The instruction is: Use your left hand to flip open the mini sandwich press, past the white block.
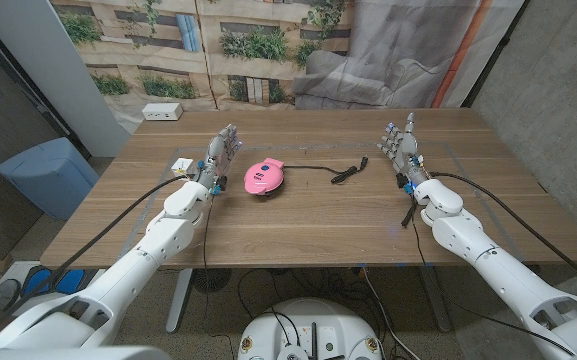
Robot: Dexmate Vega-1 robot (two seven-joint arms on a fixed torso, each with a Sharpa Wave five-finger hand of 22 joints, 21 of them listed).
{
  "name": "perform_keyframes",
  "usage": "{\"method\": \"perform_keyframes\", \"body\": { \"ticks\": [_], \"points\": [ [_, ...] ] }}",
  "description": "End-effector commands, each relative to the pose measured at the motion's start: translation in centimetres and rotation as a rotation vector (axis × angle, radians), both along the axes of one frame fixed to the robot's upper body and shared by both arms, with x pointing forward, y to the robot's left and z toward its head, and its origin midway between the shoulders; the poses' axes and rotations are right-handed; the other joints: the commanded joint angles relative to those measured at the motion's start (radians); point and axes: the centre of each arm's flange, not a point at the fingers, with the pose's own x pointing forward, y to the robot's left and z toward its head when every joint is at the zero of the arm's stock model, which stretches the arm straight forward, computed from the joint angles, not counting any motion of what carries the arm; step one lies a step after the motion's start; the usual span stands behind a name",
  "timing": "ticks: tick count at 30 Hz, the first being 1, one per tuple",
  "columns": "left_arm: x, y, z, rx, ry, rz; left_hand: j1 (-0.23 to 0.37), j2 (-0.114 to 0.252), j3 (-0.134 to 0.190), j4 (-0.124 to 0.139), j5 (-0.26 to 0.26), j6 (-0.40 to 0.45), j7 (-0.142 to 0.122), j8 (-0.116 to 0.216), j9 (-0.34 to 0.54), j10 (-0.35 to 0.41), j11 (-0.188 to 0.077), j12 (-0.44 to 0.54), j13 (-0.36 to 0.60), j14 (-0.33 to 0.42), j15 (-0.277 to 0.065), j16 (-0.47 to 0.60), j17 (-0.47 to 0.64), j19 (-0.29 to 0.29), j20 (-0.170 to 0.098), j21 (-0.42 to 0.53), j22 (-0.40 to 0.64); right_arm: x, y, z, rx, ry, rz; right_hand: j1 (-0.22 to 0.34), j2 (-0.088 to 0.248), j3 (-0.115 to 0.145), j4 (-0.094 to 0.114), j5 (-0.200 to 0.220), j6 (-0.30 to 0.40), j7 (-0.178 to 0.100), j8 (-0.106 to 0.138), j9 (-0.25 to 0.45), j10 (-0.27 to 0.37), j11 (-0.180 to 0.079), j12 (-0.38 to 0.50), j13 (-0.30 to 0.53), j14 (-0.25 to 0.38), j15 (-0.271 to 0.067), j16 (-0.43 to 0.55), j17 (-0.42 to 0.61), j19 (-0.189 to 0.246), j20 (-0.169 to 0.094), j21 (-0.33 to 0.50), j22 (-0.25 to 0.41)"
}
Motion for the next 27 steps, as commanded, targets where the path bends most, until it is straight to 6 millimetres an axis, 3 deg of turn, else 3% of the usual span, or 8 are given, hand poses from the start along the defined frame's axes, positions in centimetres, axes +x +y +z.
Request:
{"method": "perform_keyframes", "body": {
  "ticks": [1, 12, 27],
  "points": [
    [-0.2, -0.6, -0.2, 0.035, 0.004, 0.016, 0.007, 0.105, 0.01, -0.005, 0.001, -0.003, 0.0, 0.006, 0.002, -0.004, -0.001, 0.005, 0.003, -0.006, -0.001, 0.003, 0.004, 0.005, -0.011, 0.004, 0.003, 0.0, 0.0, 0.0, 0.0, 0.0, 0.0, 0.003, 0.09, -0.007, 0.002, 0.007, -0.009, 0.003, 0.004, 0.004, -0.008, 0.001, 0.006, 0.005, -0.008, -0.018, 0.003, 0.003, -0.002, 0.006, 0.004, 0.003],
    [-1.8, -0.5, 0.6, 0.099, -0.017, 0.039, 0.016, 0.099, 0.015, -0.023, -0.004, 0.0, -0.002, 0.004, 0.002, 0.0, -0.006, 0.001, 0.003, -0.001, -0.002, 0.0, 0.003, 0.008, -0.013, -0.001, 0.003, 0.0, 0.0, 0.0, 0.0, 0.0, 0.0, 0.003, 0.089, -0.007, 0.002, 0.007, -0.009, 0.003, 0.004, 0.004, -0.009, 0.001, 0.005, 0.005, -0.009, -0.018, 0.003, 0.003, -0.002, 0.005, 0.004, 0.003],
    [-3.2, 1.5, 1.6, 0.253, -0.035, 0.093, 0.028, 0.093, 0.02, -0.047, -0.011, 0.005, -0.009, 0.003, 0.003, 0.003, -0.01, -0.003, 0.003, 0.0, -0.005, -0.004, 0.003, 0.011, -0.016, -0.008, 0.002, 0.0, 0.0, 0.0, 0.0, 0.0, 0.0, 0.003, 0.089, -0.007, 0.002, 0.007, -0.007, 0.003, 0.005, 0.004, -0.008, 0.0, 0.005, 0.005, -0.008, -0.018, 0.003, 0.003, -0.001, 0.005, 0.004, 0.003]
  ]
}}
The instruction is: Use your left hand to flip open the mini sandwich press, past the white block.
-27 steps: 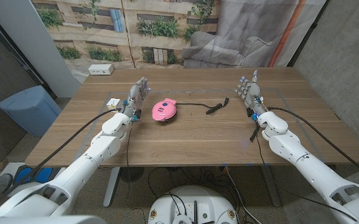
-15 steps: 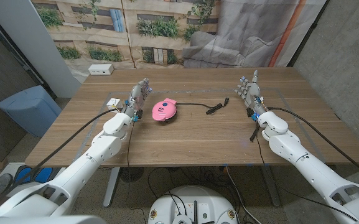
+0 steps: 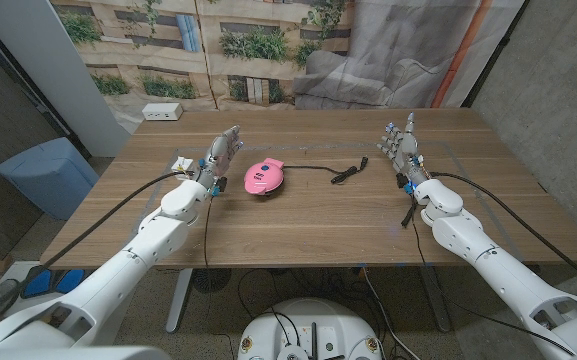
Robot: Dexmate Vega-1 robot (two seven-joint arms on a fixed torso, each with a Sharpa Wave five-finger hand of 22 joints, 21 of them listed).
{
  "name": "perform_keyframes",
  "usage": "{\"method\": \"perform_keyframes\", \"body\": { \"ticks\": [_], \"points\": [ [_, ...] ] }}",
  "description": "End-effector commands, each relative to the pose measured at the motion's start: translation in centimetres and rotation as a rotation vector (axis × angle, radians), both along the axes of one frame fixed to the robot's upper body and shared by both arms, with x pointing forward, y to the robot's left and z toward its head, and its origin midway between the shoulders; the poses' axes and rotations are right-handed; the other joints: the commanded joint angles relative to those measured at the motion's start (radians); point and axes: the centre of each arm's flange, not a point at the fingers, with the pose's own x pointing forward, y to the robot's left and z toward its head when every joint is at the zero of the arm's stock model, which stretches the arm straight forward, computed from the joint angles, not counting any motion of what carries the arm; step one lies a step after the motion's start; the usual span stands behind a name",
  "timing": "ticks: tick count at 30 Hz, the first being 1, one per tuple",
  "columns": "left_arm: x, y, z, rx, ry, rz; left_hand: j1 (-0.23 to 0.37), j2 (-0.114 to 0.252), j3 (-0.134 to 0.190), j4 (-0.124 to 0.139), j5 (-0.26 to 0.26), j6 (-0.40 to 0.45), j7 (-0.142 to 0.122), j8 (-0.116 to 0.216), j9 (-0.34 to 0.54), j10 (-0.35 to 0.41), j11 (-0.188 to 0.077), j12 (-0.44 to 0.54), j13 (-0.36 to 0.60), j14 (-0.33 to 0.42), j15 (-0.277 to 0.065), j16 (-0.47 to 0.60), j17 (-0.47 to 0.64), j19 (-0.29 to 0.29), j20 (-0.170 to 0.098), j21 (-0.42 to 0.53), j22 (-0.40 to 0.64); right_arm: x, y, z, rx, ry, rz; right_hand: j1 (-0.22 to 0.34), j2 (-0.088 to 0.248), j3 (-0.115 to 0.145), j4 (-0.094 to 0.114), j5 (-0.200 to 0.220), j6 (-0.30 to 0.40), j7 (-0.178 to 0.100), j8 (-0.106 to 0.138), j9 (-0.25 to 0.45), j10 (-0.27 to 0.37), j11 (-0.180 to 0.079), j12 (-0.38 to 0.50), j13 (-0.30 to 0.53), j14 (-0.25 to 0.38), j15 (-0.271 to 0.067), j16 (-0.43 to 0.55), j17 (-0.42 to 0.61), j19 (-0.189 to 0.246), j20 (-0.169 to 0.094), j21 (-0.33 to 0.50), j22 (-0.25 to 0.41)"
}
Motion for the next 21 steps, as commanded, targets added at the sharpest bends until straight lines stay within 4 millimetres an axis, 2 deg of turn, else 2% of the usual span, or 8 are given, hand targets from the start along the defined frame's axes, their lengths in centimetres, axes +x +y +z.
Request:
{"method": "perform_keyframes", "body": {
  "ticks": [1, 10, 21],
  "points": [
    [-1.2, 1.7, 1.0, 0.132, -0.021, 0.042, 0.012, 0.081, 0.002, -0.012, -0.005, 0.002, -0.006, 0.003, 0.003, 0.0, -0.008, -0.003, 0.003, 0.0, -0.005, -0.004, 0.003, 0.006, -0.01, -0.004, 0.002, 0.0, 0.0, 0.0, 0.0, 0.0, 0.0, 0.003, 0.09, -0.007, 0.002, 0.007, -0.005, -0.001, 0.004, 0.005, -0.008, 0.0, 0.005, 0.005, -0.009, -0.02, 0.003, 0.003, -0.002, 0.006, 0.004, 0.003],
    [-1.4, 3.4, 1.7, 0.246, -0.07, 0.077, 0.023, 0.079, 0.006, -0.034, -0.01, 0.015, -0.016, 0.006, 0.003, 0.01, -0.014, -0.003, 0.003, 0.004, -0.012, -0.005, 0.003, 0.012, -0.013, -0.007, 0.002, 0.0, 0.0, 0.0, 0.0, 0.0, 0.0, 0.003, 0.09, -0.007, 0.002, 0.007, -0.005, 0.0, 0.004, 0.005, -0.009, 0.001, 0.005, 0.005, -0.009, -0.019, 0.003, 0.003, -0.001, 0.005, 0.004, 0.003],
    [-2.9, 4.6, 2.6, 0.407, -0.187, 0.128, 0.036, 0.078, 0.011, -0.058, -0.014, 0.033, -0.023, 0.009, 0.004, 0.023, -0.021, -0.003, 0.003, 0.014, -0.023, -0.004, 0.003, 0.025, -0.018, -0.008, 0.002, 0.0, 0.0, 0.0, 0.0, 0.0, -0.001, 0.003, 0.09, -0.007, 0.002, 0.007, -0.005, -0.001, 0.004, 0.005, -0.008, 0.0, 0.006, 0.005, -0.009, -0.019, 0.003, 0.003, -0.001, 0.006, 0.004, 0.003]
  ]
}}
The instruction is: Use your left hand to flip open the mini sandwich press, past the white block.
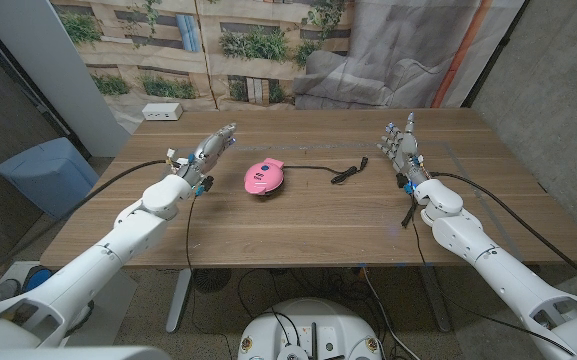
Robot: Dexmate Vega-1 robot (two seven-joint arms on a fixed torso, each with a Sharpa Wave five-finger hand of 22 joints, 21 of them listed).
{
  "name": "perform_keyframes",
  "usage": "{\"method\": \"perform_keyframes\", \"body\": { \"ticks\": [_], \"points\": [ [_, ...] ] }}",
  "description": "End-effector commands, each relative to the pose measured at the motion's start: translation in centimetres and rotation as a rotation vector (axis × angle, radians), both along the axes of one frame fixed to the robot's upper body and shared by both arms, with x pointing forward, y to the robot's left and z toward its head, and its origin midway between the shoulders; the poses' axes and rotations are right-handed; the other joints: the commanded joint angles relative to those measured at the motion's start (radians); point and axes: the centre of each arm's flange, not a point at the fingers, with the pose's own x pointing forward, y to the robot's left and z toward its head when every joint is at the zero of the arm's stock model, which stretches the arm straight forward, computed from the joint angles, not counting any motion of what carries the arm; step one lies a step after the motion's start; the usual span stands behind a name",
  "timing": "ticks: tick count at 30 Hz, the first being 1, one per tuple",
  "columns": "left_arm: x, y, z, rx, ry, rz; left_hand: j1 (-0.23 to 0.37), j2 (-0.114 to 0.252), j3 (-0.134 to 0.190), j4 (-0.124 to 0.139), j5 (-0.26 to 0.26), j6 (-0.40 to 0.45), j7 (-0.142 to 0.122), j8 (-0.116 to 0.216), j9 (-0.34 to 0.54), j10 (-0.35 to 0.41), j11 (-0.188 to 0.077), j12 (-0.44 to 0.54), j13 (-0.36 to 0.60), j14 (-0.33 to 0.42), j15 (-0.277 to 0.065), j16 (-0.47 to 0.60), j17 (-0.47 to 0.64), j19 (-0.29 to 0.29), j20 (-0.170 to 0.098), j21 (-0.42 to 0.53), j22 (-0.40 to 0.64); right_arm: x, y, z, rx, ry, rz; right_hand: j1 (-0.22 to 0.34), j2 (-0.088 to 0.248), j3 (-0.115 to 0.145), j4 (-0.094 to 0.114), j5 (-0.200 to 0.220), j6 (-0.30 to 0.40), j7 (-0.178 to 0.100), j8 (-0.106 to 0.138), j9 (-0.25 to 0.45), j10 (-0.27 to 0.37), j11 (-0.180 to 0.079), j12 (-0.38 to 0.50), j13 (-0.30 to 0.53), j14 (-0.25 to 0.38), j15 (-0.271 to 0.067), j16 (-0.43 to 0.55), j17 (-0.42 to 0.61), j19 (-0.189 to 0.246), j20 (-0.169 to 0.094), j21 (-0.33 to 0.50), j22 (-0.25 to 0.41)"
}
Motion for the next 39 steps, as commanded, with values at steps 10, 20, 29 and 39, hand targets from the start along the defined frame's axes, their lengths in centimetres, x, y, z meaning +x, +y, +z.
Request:
{"method": "perform_keyframes", "body": {
  "ticks": [10, 20, 29, 39],
  "points": [
    [-3.1, 2.8, 0.5, 0.3, -0.136, 0.086, 0.026, 0.063, 0.007, -0.037, -0.007, 0.014, -0.015, 0.008, 0.004, 0.005, -0.015, -0.003, 0.004, -0.001, -0.02, -0.002, 0.003, 0.013, -0.025, -0.003, 0.002, 0.0, 0.0, 0.0, 0.0, 0.0, -0.001, 0.003, 0.09, -0.007, 0.002, 0.007, -0.006, -0.001, 0.004, 0.005, -0.009, 0.0, 0.005, 0.005, -0.009, -0.019, 0.003, 0.003, -0.002, 0.005, 0.004, 0.004],
    [-4.8, 2.6, 0.7, 0.502, -0.184, 0.137, 0.131, 0.04, 0.037, -0.2, -0.007, 0.076, -0.068, 0.024, 0.004, 0.017, -0.05, -0.007, 0.004, 0.005, -0.043, -0.003, 0.004, 0.023, -0.038, -0.016, 0.0, 0.0, 0.0, 0.0, 0.0, 0.0, 0.0, 0.003, 0.09, -0.007, 0.002, 0.007, -0.006, -0.001, 0.004, 0.005, -0.008, -0.001, 0.006, 0.005, -0.008, -0.021, 0.003, 0.003, -0.001, 0.005, 0.004, 0.004],
    [-6.1, 2.2, 0.7, 0.654, -0.273, 0.196, 0.171, 0.025, 0.042, -0.231, -0.002, 0.053, -0.068, 0.016, 0.004, 0.026, -0.068, -0.007, 0.004, 0.019, -0.056, 0.0, 0.004, 0.032, -0.053, -0.017, -0.001, 0.0, 0.0, 0.0, 0.0, 0.0, 0.0, 0.003, 0.09, -0.007, 0.002, 0.007, -0.006, -0.001, 0.004, 0.005, -0.009, 0.001, 0.005, 0.005, -0.009, -0.021, 0.003, 0.003, -0.001, 0.006, 0.004, 0.004],
    [-7.4, 1.1, -0.1, 0.765, -0.377, 0.209, 0.196, 0.008, 0.042, -0.236, -0.001, 0.031, -0.056, 0.011, 0.004, 0.024, -0.063, -0.01, 0.004, 0.023, -0.057, -0.001, 0.004, 0.035, -0.065, -0.018, -0.001, 0.0, 0.0, 0.0, 0.0, 0.0, 0.0, 0.003, 0.09, -0.007, 0.002, 0.007, -0.005, 0.0, 0.005, 0.005, -0.01, 0.001, 0.005, 0.005, -0.008, -0.019, 0.003, 0.003, -0.001, 0.006, 0.004, 0.004]
  ]
}}
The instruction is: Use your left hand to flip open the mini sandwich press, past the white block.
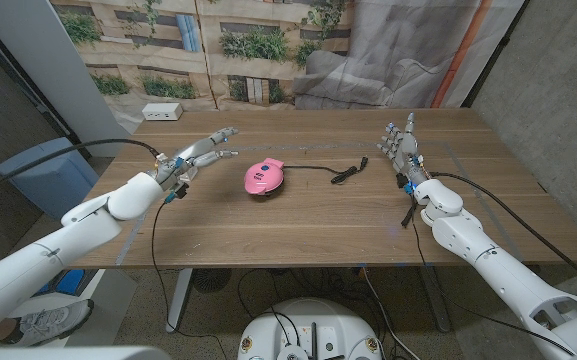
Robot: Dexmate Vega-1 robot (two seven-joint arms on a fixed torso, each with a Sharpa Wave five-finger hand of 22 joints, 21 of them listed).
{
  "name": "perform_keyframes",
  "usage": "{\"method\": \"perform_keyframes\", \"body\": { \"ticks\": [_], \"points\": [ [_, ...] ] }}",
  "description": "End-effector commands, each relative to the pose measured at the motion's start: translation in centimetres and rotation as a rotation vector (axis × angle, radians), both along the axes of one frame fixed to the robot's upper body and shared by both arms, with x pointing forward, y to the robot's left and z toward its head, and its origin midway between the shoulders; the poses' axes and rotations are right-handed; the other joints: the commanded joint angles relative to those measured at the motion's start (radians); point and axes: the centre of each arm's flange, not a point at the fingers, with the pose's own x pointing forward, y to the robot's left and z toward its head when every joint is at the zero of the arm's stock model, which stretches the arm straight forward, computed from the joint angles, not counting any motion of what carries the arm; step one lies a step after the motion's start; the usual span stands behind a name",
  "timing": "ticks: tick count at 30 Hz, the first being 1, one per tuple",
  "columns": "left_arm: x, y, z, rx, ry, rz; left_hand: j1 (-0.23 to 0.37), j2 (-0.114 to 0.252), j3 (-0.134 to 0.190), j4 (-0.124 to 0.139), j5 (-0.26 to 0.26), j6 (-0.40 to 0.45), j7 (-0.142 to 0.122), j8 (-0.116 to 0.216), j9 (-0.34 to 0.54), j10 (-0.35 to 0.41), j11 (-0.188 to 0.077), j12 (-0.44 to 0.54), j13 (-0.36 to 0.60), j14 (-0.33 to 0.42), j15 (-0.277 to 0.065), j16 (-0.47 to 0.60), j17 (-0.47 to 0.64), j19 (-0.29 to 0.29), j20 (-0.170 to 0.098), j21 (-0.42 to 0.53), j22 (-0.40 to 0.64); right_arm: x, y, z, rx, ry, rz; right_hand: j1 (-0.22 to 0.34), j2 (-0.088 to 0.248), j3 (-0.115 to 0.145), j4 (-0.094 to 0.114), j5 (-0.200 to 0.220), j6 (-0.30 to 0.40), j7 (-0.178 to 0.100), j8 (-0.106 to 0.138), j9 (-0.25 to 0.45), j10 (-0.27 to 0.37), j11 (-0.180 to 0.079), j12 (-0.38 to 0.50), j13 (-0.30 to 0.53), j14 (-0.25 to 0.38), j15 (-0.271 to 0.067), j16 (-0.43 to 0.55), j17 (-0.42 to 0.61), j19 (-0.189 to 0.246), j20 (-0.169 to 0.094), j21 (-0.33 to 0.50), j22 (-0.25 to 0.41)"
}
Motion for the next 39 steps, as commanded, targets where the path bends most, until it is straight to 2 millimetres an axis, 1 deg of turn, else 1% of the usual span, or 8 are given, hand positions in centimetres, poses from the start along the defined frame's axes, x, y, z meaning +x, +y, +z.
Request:
{"method": "perform_keyframes", "body": {
  "ticks": [1, 5, 9, 15, 20, 26, 34, 39],
  "points": [
    [-1.7, -1.2, -0.8, 0.178, -0.109, 0.013, 0.017, -0.004, 0.003, -0.007, 0.007, -0.012, 0.0, -0.005, 0.004, -0.001, -0.002, -0.006, 0.004, 0.005, -0.025, -0.001, 0.004, 0.011, -0.063, -0.003, 0.001, 0.0, 0.0, 0.0, 0.0, 0.0, 0.0, 0.003, 0.09, -0.007, 0.002, 0.007, -0.004, 0.001, 0.005, 0.005, -0.01, 0.002, 0.005, 0.006, -0.008, -0.018, 0.003, 0.003, -0.001, 0.006, 0.004, 0.004],
    [-2.4, -1.5, -1.2, 0.215, -0.125, 0.019, 0.028, -0.009, 0.004, -0.007, 0.009, -0.021, 0.007, -0.007, 0.005, -0.005, 0.003, -0.008, 0.004, 0.006, -0.018, -0.001, 0.004, 0.012, -0.063, -0.004, 0.001, 0.0, 0.0, 0.0, 0.0, 0.0, 0.0, 0.003, 0.089, -0.007, 0.002, 0.007, -0.006, -0.001, 0.004, 0.005, -0.01, 0.001, 0.005, 0.006, -0.007, -0.019, 0.003, 0.003, -0.002, 0.005, 0.004, 0.004],
    [-2.8, -1.9, -1.9, 0.25, -0.122, 0.044, 0.045, -0.014, 0.007, -0.008, 0.012, -0.031, 0.007, -0.007, 0.005, -0.016, 0.007, -0.011, 0.004, 0.005, -0.02, -0.002, 0.004, 0.014, -0.073, -0.005, 0.0, 0.0, 0.0, 0.0, 0.0, 0.0, 0.0, 0.003, 0.089, -0.007, 0.002, 0.007, -0.006, 0.0, 0.004, 0.005, -0.009, 0.001, 0.005, 0.006, -0.009, -0.02, 0.003, 0.003, -0.002, 0.006, 0.004, 0.004],
    [-3.6, -2.4, -2.7, 0.319, -0.183, 0.103, 0.066, -0.018, 0.013, -0.008, 0.015, -0.047, 0.023, -0.009, 0.005, -0.023, 0.013, -0.012, 0.004, 0.007, -0.01, -0.002, 0.005, 0.008, -0.077, -0.008, 0.0, 0.0, 0.0, 0.0, 0.0, 0.0, 0.0, 0.003, 0.089, -0.007, 0.002, 0.007, -0.006, 0.0, 0.004, 0.005, -0.009, -0.001, 0.005, 0.006, -0.009, -0.019, 0.003, 0.003, -0.002, 0.005, 0.004, 0.004],
    [-4.0, -2.9, -3.1, 0.362, -0.238, 0.149, 0.091, -0.018, 0.021, -0.008, 0.019, -0.058, 0.043, -0.008, 0.005, -0.025, 0.023, -0.011, 0.005, 0.011, 0.006, -0.002, 0.005, 0.009, -0.075, -0.008, -0.001, 0.0, 0.0, 0.0, 0.0, 0.0, 0.0, 0.003, 0.089, -0.007, 0.002, 0.007, -0.004, -0.001, 0.005, 0.005, -0.009, 0.0, 0.005, 0.006, -0.009, -0.02, 0.003, 0.003, -0.001, 0.006, 0.004, 0.004],
    [-4.6, -3.9, -3.7, 0.405, -0.306, 0.207, 0.114, -0.02, 0.029, -0.008, 0.023, -0.068, 0.056, -0.008, 0.005, -0.026, 0.036, -0.01, 0.005, 0.013, 0.016, -0.002, 0.005, 0.009, -0.073, -0.009, -0.002, 0.0, 0.0, 0.0, 0.0, 0.0, 0.0, 0.003, 0.089, -0.007, 0.002, 0.007, -0.005, -0.001, 0.004, 0.005, -0.008, 0.0, 0.006, 0.006, -0.009, -0.019, 0.003, 0.003, -0.002, 0.005, 0.004, 0.004],
    [-5.1, -5.0, -4.8, 0.455, -0.38, 0.276, 0.137, -0.022, 0.035, -0.008, 0.025, -0.073, 0.071, -0.005, 0.006, -0.023, 0.041, -0.008, 0.005, 0.019, 0.026, -0.001, 0.005, 0.011, -0.07, -0.009, -0.002, 0.0, 0.0, 0.0, 0.0, 0.0, 0.0, 0.003, 0.089, -0.007, 0.002, 0.007, -0.005, 0.0, 0.005, 0.005, -0.008, 0.0, 0.006, 0.006, -0.008, -0.019, 0.003, 0.003, -0.001, 0.005, 0.004, 0.004],
    [-5.1, -5.5, -5.4, 0.432, -0.39, 0.303, 0.152, -0.024, 0.04, -0.008, 0.027, -0.069, 0.081, -0.002, 0.006, -0.015, 0.052, -0.004, 0.005, 0.024, 0.031, 0.0, 0.004, 0.016, -0.067, -0.007, -0.002, 0.0, 0.0, 0.0, 0.0, 0.0, 0.0, 0.003, 0.089, -0.007, 0.002, 0.007, -0.007, -0.001, 0.004, 0.005, -0.008, 0.0, 0.006, 0.006, -0.009, -0.018, 0.003, 0.003, -0.002, 0.006, 0.004, 0.004]
  ]
}}
